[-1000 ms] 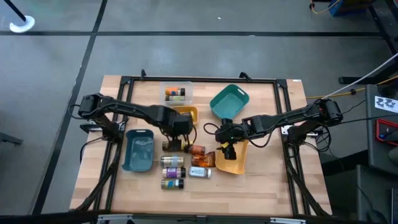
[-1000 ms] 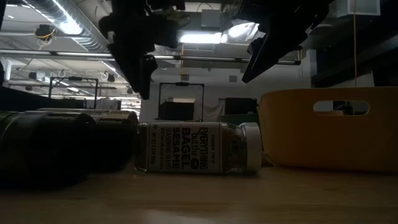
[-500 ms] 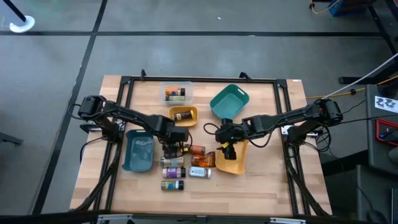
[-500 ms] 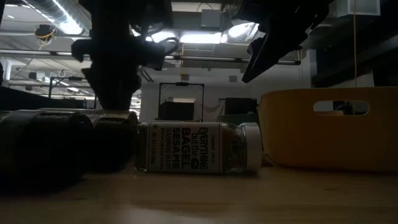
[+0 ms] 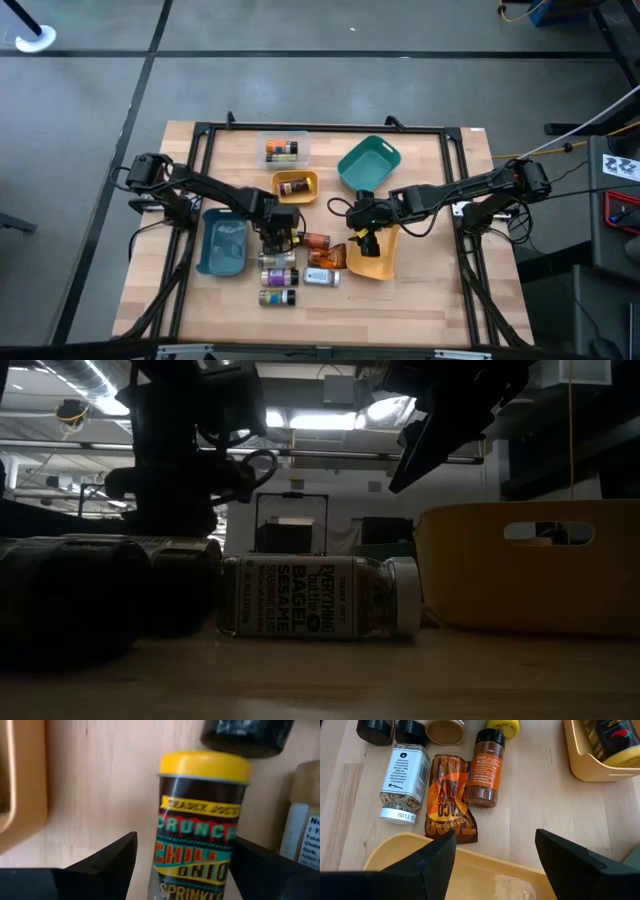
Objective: Sort spices by type
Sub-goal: Put the yellow seasoning can into the top yellow bin
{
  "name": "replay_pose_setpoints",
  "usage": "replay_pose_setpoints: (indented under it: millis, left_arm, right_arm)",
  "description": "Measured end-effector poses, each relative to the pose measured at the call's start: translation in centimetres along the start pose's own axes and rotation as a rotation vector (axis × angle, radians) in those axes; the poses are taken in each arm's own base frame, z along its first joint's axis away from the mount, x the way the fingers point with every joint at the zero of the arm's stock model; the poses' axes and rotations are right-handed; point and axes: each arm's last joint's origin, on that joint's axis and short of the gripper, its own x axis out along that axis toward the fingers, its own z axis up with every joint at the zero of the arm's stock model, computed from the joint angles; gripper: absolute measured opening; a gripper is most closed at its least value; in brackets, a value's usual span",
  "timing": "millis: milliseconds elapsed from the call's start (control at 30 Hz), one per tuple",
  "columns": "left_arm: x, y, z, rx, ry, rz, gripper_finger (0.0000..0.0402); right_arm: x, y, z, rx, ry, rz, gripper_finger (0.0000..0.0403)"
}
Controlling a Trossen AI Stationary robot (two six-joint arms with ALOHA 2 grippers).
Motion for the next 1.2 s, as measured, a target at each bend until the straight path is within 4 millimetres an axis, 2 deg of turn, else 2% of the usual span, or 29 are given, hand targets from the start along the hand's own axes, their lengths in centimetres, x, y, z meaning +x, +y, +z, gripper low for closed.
replay_pose_setpoints:
  millis: [100, 400, 533, 800, 967, 1200]
  left_arm:
    - [0.0, 0.0, 0.1, 0.014, -0.008, -0.001, 0.0258]
    - [-0.1, 0.0, 0.2, 0.027, -0.017, -0.004, 0.0159]
    - [-0.5, -0.1, 0.6, 0.029, -0.017, -0.003, 0.0159]
    - [-2.5, 0.2, 2.6, 0.088, -0.057, -0.005, 0.0167]
    - [-4.1, 1.6, 3.8, 0.098, -0.062, 0.011, 0.0161]
    - [-5.3, 4.6, 5.4, 0.121, -0.123, 0.09, 0.0167]
  right_arm:
    - [0.0, 0.0, 0.0, 0.0, -0.002, 0.0, 0.027]
    - [0.0, 0.0, 0.0, 0.0, -0.003, 0.0, 0.027]
    - [0.0, 0.0, 0.0, 0.0, -0.004, 0.0, 0.027]
    - [0.0, 0.0, 0.0, 0.0, -0.004, 0.0, 0.027]
    - [0.0, 0.0, 0.0, 0.0, -0.005, 0.0, 0.027]
    - [0.0, 0.0, 0.0, 0.0, -0.005, 0.0, 0.027]
